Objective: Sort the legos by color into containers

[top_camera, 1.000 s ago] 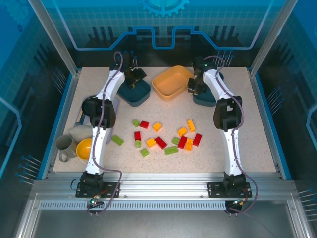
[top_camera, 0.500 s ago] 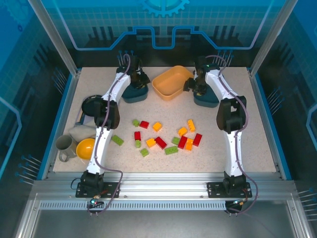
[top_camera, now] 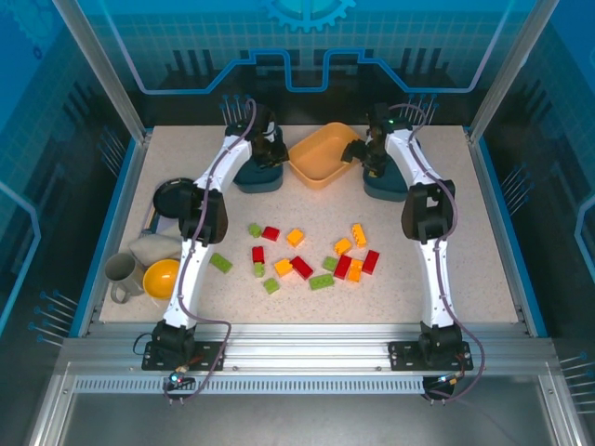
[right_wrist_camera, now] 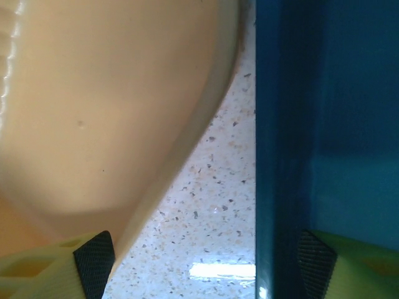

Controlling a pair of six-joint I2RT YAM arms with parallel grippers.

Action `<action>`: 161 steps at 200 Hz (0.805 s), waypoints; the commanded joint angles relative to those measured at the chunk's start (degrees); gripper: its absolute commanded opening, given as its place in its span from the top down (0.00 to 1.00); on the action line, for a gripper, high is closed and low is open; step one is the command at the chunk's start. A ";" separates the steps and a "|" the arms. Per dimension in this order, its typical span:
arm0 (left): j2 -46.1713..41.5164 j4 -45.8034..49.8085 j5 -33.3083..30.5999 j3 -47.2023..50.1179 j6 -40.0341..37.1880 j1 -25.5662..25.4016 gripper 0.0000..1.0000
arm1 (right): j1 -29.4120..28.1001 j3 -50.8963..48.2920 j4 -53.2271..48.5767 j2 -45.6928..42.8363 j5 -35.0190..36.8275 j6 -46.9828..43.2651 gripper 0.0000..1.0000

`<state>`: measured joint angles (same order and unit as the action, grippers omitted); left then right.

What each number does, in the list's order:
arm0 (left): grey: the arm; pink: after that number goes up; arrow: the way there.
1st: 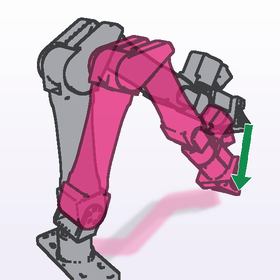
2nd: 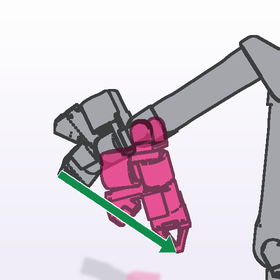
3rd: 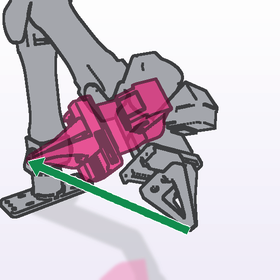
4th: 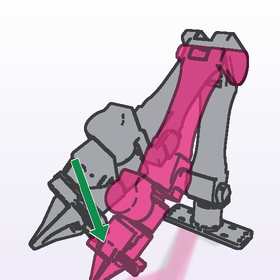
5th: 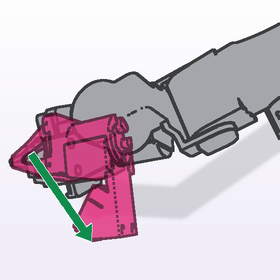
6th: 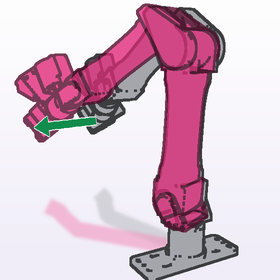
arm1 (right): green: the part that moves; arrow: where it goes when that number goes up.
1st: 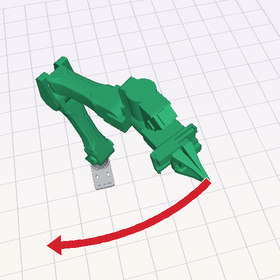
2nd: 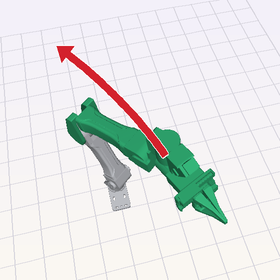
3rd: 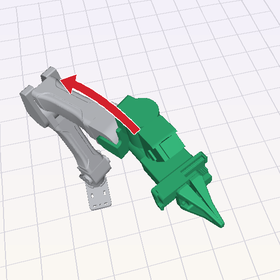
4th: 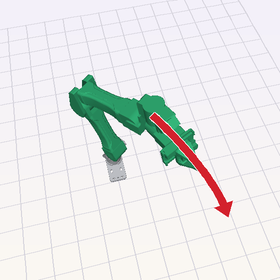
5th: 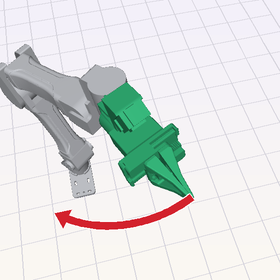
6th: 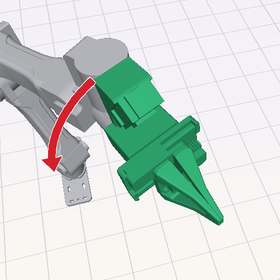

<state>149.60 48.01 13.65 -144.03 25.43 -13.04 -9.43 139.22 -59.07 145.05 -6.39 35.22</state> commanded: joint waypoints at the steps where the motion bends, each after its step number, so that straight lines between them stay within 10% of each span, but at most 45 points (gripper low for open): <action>1: -2.36 1.14 8.53 1.94 -3.09 -1.15 1.00 | -0.07 2.85 -3.34 2.35 2.79 1.78 0.19; 91: -9.33 -0.14 10.63 11.05 -5.70 -3.02 1.00 | -2.29 4.53 -4.66 5.77 2.92 2.39 0.32; 161: -19.52 0.34 0.10 20.63 -5.52 -2.96 1.00 | -2.25 -2.07 -5.55 0.60 6.48 -1.58 0.76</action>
<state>133.60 46.26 18.02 -125.64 20.51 -15.84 -11.31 141.01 -62.37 149.27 -1.54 36.67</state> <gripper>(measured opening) 0.105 0.275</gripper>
